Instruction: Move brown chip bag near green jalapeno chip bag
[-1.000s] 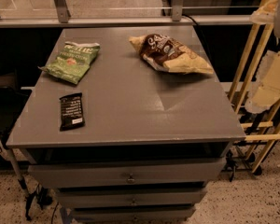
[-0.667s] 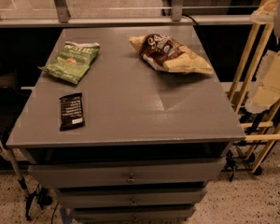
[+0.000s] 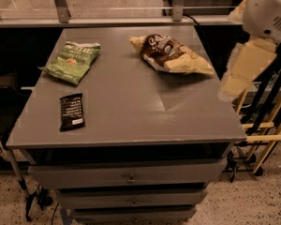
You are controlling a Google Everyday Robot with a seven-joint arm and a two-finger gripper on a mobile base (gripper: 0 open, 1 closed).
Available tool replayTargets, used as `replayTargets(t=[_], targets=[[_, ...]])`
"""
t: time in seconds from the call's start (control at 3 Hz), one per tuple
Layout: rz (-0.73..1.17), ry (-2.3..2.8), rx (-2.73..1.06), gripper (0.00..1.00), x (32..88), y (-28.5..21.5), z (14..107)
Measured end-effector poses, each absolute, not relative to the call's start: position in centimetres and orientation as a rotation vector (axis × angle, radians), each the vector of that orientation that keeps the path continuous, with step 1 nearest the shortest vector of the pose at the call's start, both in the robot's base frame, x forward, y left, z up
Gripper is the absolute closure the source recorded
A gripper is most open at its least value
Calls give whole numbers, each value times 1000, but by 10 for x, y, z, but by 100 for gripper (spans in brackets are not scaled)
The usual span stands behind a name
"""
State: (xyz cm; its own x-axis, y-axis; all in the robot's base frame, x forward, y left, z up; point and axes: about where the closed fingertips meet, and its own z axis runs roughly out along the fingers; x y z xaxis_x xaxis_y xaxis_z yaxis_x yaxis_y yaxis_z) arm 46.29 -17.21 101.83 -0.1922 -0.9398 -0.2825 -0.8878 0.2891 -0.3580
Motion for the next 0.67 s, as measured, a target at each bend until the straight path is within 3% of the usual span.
replayTargets(t=[0.67], targets=[[-24, 2180, -1551, 0, 549, -127, 961]])
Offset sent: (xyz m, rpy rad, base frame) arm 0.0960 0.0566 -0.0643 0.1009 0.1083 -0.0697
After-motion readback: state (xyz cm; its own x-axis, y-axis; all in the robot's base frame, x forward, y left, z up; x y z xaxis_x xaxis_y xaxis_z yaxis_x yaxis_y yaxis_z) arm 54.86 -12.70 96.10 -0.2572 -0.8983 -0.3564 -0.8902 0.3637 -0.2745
